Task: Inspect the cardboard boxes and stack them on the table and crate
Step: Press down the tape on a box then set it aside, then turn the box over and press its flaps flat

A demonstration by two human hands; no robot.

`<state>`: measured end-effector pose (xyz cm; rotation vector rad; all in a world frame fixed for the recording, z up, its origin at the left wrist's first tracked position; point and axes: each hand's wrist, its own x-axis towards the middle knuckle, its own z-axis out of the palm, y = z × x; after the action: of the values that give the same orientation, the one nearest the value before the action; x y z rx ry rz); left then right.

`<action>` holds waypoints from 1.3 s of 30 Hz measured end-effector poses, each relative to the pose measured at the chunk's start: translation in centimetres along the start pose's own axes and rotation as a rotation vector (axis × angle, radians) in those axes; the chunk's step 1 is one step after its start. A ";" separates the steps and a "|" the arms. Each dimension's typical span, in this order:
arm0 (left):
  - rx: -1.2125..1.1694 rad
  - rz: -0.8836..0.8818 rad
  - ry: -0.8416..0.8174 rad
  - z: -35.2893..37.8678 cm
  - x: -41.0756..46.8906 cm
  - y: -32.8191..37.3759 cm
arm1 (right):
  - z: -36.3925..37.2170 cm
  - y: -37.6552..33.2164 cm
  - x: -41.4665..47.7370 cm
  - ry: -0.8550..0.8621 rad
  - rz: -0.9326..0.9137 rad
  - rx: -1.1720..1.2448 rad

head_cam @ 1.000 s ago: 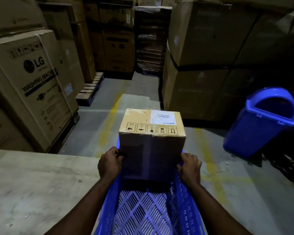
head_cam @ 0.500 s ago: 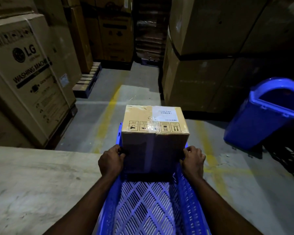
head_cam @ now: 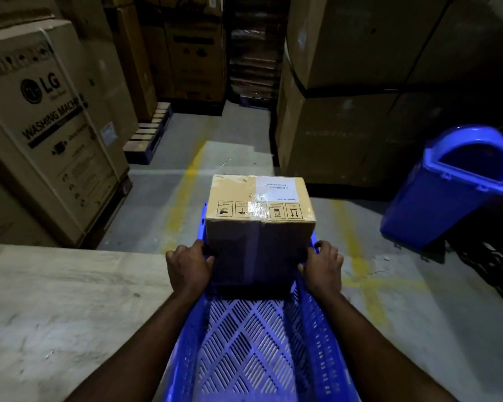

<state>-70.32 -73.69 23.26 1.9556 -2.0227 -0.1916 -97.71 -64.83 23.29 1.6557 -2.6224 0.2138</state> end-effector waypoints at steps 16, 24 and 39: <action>0.041 0.264 -0.096 -7.1 -12.4 1.3 | -7.6 -1.4 -12.7 0.046 -0.139 0.208; -0.016 0.194 -0.077 -9.5 -25.6 0.2 | -8.2 1.1 -22.0 0.090 -0.287 0.247; 0.012 -0.017 -0.109 -14.2 -46.0 -11.7 | -6.8 -6.0 -39.2 -0.026 -0.627 0.214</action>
<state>-54.16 -26.98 26.72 2.0106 -2.0803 -0.2967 -75.63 -31.36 26.63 2.4528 -2.0072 0.4532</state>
